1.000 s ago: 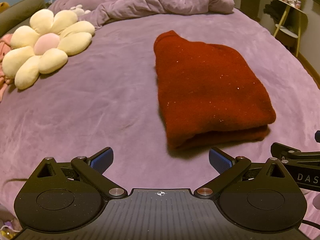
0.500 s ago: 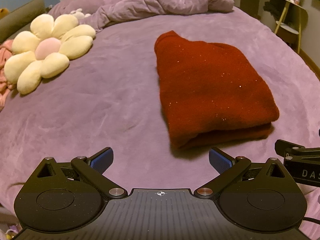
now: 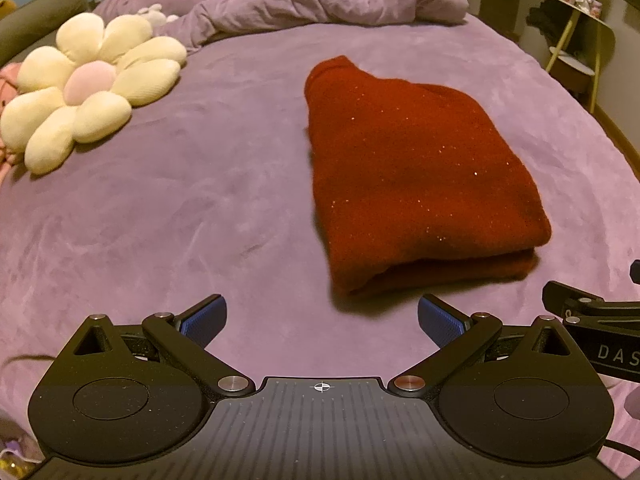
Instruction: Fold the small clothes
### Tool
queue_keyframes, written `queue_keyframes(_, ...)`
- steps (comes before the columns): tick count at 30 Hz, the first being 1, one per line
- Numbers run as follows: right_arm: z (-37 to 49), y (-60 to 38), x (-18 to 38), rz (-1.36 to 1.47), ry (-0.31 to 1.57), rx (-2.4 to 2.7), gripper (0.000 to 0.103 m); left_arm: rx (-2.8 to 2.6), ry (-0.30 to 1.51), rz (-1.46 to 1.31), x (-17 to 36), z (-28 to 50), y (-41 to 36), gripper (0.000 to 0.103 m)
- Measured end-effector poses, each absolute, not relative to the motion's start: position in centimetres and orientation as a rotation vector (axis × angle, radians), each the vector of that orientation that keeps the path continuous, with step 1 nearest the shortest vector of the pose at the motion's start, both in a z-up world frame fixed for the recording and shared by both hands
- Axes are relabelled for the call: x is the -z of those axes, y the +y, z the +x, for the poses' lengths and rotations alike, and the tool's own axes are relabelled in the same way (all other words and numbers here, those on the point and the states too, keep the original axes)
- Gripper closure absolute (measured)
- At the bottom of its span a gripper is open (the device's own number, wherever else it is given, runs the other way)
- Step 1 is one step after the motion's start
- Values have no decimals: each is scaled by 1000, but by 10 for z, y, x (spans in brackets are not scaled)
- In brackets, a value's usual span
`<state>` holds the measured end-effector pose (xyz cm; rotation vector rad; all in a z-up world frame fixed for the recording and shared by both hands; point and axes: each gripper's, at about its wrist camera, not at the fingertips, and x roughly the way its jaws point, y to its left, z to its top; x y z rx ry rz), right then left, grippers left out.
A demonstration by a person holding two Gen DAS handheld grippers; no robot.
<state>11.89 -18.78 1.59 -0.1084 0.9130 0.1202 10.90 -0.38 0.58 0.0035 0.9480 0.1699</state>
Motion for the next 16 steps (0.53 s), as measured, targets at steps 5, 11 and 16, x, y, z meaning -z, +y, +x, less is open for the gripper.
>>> queue_keyframes(5,120,-187,-16,-111,914,-120,4,-182,948,42,-4,110,-10,0)
queue_keyframes(11,120,-187,-15,-111,913,-118,4,-143,940,11,-3,109,-9,0)
queue_keyframes(16,120,-186,-15,-112,914,-116,4,-146,926,22,-2,107,-10,0)
